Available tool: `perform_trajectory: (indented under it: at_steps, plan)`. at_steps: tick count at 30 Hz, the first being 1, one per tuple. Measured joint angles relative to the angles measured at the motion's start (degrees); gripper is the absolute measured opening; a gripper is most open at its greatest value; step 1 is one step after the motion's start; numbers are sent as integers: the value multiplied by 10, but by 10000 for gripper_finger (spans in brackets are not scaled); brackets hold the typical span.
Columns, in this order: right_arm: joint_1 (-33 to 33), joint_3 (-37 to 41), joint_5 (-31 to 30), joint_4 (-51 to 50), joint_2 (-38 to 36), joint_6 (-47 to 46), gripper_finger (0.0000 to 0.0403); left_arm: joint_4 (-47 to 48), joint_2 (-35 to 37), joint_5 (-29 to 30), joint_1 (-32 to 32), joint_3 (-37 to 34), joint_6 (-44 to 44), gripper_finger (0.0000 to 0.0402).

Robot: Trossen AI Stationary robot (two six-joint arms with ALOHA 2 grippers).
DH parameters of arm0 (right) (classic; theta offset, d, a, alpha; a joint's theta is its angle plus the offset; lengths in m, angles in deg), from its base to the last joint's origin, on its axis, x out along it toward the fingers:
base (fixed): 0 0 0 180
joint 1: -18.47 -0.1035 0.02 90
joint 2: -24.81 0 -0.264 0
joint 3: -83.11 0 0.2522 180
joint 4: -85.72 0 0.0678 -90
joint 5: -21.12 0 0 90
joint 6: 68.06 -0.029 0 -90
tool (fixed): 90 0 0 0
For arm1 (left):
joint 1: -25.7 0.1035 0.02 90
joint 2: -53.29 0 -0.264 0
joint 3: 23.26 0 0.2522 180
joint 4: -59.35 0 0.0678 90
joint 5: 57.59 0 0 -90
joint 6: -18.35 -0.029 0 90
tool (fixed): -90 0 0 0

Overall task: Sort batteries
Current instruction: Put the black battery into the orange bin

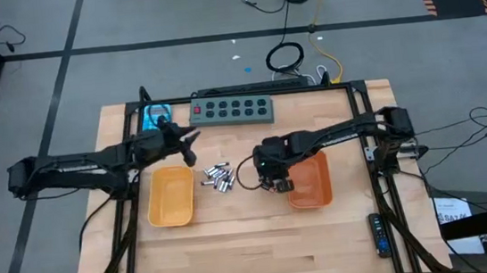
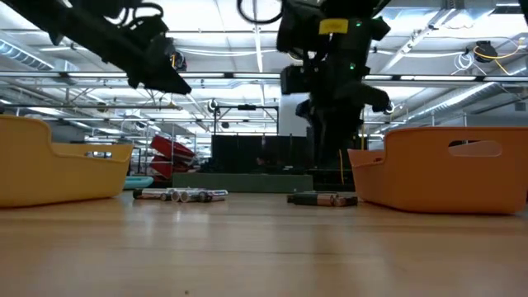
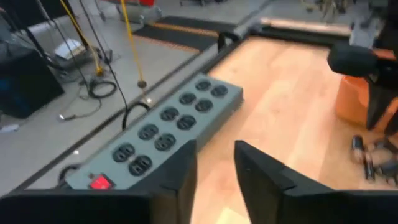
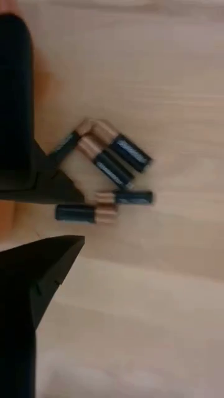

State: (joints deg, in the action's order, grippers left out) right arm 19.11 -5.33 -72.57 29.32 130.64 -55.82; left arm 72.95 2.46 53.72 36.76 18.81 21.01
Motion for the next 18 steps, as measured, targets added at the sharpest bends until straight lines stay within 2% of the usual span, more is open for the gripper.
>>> perform_trajectory:
  at_steps: [4, 8, 13, 18]
  plan:
    - [-1, -58, -9, -43, 30, 20, 133, -17, -21, -3, -7, 0, 0, 160]
    - [2, -94, -8, -79, 63, 26, 155, -21, -24, -3, -19, 0, 0, 165]
    - [7, -102, -12, -103, 103, 11, 147, -23, -24, -2, -35, 0, 4, 166]
    - [3, -102, -22, -105, 109, 7, 135, -21, -24, -2, -47, 0, 11, 166]
